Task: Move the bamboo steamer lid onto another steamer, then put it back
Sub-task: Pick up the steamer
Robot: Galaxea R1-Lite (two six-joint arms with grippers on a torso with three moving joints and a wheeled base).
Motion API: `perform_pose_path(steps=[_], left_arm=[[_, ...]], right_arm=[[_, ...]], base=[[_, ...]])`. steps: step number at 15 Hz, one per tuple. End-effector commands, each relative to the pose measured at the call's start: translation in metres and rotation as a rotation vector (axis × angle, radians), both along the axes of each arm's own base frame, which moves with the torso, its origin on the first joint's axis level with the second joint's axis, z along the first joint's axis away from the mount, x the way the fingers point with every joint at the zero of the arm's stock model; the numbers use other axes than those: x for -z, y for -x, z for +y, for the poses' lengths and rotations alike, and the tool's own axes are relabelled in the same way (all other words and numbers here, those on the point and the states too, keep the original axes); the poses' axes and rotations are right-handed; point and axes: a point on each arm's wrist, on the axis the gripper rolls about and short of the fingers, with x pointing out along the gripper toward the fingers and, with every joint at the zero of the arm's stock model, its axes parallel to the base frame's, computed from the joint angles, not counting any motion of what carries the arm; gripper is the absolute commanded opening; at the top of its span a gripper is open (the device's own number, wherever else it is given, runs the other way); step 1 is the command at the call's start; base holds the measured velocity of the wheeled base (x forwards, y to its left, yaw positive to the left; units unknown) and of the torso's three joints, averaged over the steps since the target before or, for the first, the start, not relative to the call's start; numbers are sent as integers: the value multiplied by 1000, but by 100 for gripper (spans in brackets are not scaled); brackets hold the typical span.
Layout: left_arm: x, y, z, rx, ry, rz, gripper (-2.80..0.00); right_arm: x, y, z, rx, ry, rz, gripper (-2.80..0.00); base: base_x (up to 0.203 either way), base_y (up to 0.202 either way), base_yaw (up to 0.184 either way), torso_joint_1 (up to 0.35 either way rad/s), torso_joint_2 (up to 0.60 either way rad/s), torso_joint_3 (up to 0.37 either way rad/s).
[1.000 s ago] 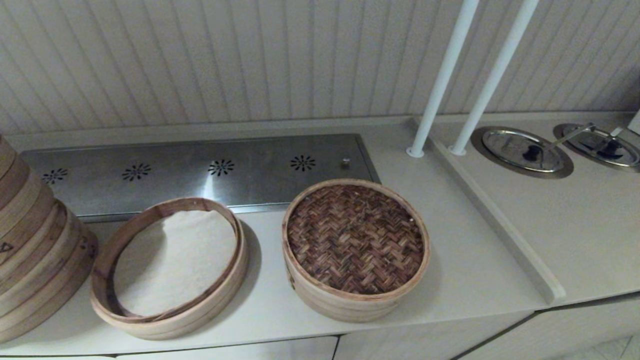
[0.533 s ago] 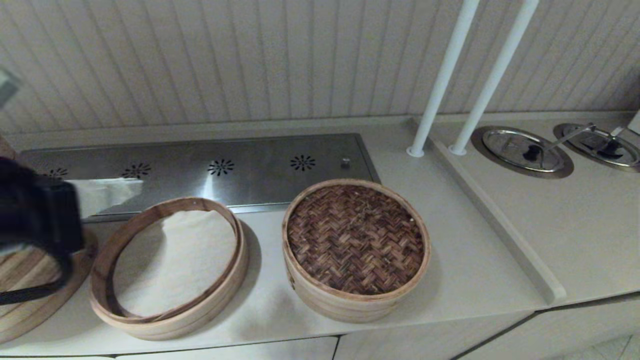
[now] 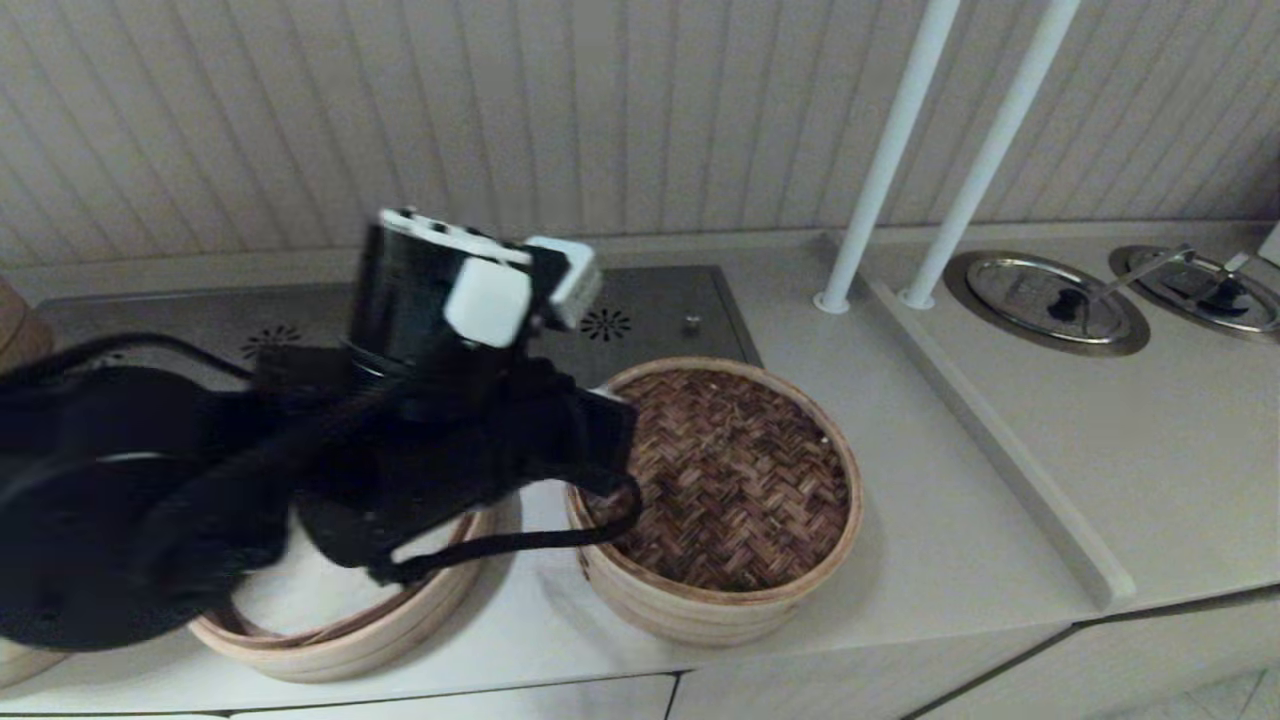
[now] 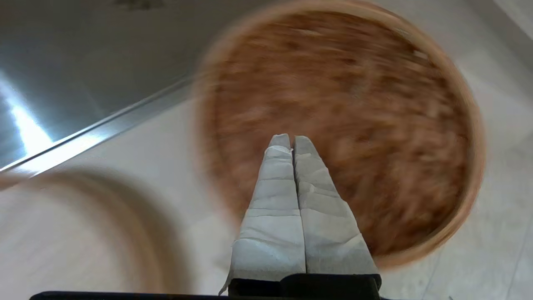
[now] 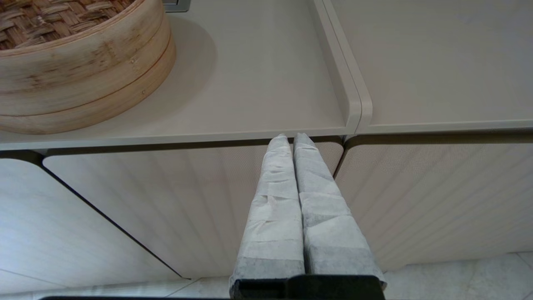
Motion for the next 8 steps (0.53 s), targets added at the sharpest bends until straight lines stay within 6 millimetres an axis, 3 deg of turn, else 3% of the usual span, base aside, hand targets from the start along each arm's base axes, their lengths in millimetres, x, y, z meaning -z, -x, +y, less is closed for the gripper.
perform_pose_path(steps=[1, 5, 6, 8], left_arm=[[38, -12, -39, 42, -69, 38, -280], [61, -26, -75, 68, -65, 11, -280], [63, -29, -80, 69, -64, 9, 0], [66, -32, -84, 71, -62, 8, 0]], right_arm=[[0, 0, 0, -2, 0, 2, -280], [0, 0, 0, -2, 2, 2, -280], [0, 0, 0, -2, 2, 2, -280], [0, 0, 0, -2, 2, 2, -280]], base=[[0, 0, 0, 0, 0, 0], [0, 0, 0, 0, 0, 0], [0, 0, 0, 0, 0, 0], [0, 0, 0, 0, 0, 0]])
